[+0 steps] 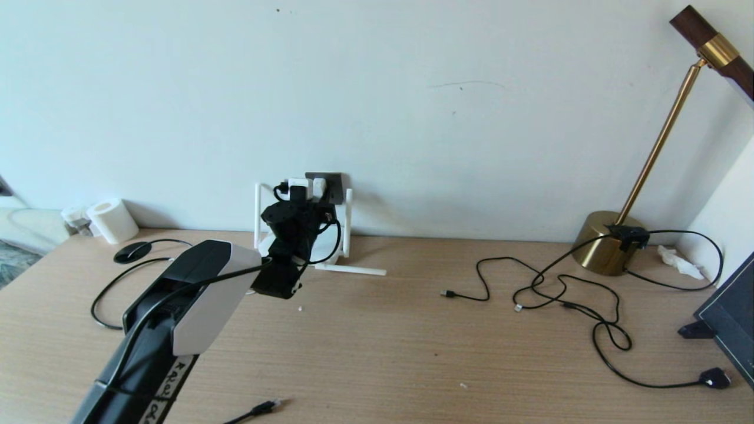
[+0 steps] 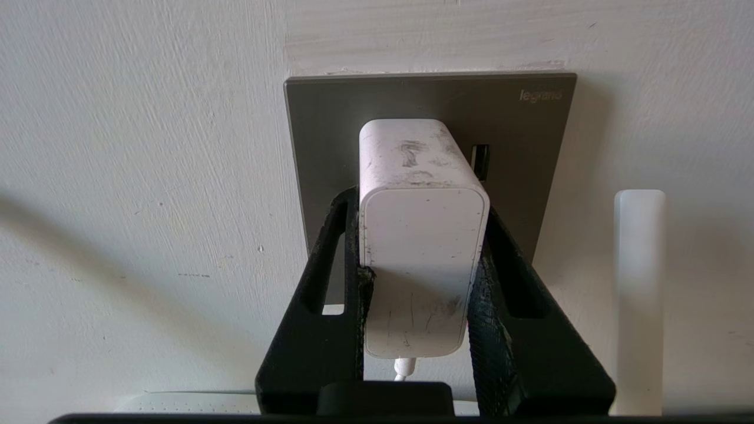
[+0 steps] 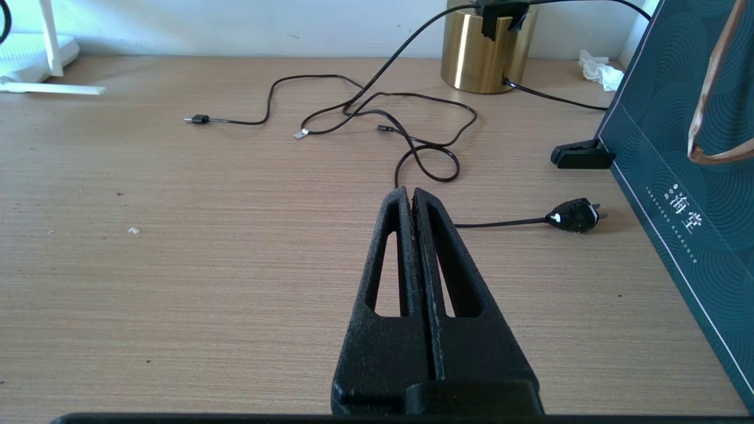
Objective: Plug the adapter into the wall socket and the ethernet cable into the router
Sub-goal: Plug plug into socket
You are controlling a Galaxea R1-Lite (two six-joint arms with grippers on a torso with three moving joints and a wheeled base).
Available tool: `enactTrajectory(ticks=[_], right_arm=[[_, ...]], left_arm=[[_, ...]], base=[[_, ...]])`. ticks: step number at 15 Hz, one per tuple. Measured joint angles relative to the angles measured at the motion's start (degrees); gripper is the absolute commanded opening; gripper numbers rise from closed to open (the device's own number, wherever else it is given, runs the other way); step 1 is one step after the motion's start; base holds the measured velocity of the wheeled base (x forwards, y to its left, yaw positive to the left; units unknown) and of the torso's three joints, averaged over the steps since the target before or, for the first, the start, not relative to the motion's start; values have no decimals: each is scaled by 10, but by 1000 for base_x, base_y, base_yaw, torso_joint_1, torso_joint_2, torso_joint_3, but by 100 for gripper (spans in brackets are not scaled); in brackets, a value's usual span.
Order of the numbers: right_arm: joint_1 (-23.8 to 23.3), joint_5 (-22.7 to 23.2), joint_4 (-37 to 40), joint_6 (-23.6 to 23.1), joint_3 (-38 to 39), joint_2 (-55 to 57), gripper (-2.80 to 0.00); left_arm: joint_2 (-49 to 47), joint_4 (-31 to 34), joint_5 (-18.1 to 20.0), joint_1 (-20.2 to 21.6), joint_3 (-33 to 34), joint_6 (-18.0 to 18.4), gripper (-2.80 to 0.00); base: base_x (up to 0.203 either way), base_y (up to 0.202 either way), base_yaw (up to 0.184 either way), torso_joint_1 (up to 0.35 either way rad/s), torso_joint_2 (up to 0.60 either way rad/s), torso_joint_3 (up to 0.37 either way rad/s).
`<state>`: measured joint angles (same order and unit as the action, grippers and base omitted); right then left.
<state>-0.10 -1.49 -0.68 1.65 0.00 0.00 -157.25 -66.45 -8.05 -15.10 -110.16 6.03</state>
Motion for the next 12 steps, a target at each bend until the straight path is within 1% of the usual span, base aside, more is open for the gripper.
enactTrajectory(ticks=[11, 12], right_arm=[[0, 0, 0, 0, 0, 0, -280], [0, 0, 0, 0, 0, 0, -280]], left_arm=[[0, -3, 1, -1, 3, 0, -280], [0, -3, 1, -1, 3, 0, 0]], base=[[0, 0, 0, 0, 0, 0], [0, 0, 0, 0, 0, 0]])
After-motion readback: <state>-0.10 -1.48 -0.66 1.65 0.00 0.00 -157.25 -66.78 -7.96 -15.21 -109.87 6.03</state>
